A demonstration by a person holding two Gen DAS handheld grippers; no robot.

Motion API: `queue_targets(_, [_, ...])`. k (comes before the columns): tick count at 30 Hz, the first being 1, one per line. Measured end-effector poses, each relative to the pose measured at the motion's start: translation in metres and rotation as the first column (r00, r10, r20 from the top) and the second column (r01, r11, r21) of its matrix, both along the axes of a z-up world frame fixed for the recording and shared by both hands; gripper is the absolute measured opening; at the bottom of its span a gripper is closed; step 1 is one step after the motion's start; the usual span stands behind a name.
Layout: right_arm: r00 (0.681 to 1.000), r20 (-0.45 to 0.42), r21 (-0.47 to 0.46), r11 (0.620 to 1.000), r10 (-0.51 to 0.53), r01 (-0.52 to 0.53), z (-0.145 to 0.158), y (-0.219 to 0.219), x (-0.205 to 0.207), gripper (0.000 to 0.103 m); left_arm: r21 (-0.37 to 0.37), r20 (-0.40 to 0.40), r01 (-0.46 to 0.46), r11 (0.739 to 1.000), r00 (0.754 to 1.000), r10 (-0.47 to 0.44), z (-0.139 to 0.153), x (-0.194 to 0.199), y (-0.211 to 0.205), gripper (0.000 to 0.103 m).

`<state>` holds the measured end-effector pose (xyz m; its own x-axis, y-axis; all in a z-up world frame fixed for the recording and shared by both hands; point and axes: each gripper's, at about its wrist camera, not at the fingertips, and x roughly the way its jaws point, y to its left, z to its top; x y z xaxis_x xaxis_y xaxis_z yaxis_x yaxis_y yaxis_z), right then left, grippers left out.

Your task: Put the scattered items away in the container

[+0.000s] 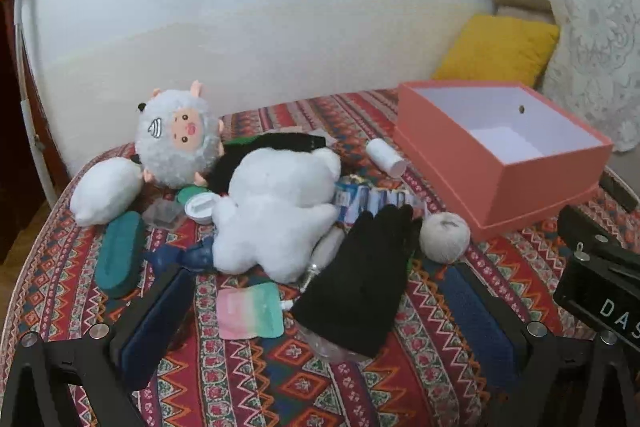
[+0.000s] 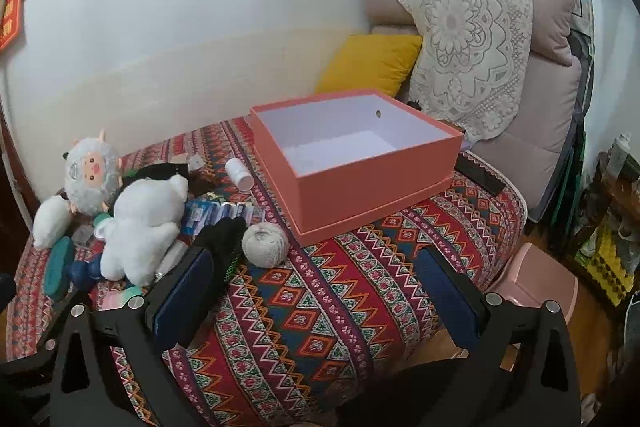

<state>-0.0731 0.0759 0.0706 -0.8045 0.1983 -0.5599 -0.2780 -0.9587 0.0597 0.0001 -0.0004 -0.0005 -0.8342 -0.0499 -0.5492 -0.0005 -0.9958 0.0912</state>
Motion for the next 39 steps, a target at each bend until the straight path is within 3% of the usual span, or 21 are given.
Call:
queue_targets(11, [1.0, 0.024, 0.008, 1.0, 0.01, -0.01, -0.0003, -0.0027, -0.0001, 0.103, 0.076, 0.048, -0.006, 0.997, 0.999, 0.002, -0.0072, -0.0013, -0.0089, 0.103])
queue_targets(16, [1.0, 0.028, 0.01, 1.0, 0.011, -0.012, -0.0002, -0.003, 0.0005, 0.103, 0.047, 0.04, -0.01, 0.999, 0.999, 0.008, -0.0022, -0.0001, -0.0033, 0.103])
queue_targets(39, [1.0, 0.028, 0.02, 1.0, 0.007, -0.007, 0.0011, -0.0042, 0.0005, 0.103, 0.047, 0.048, -0.008, 0.999, 0.999, 0.006, -0.0028, 0.0021, -0.0041, 0.103])
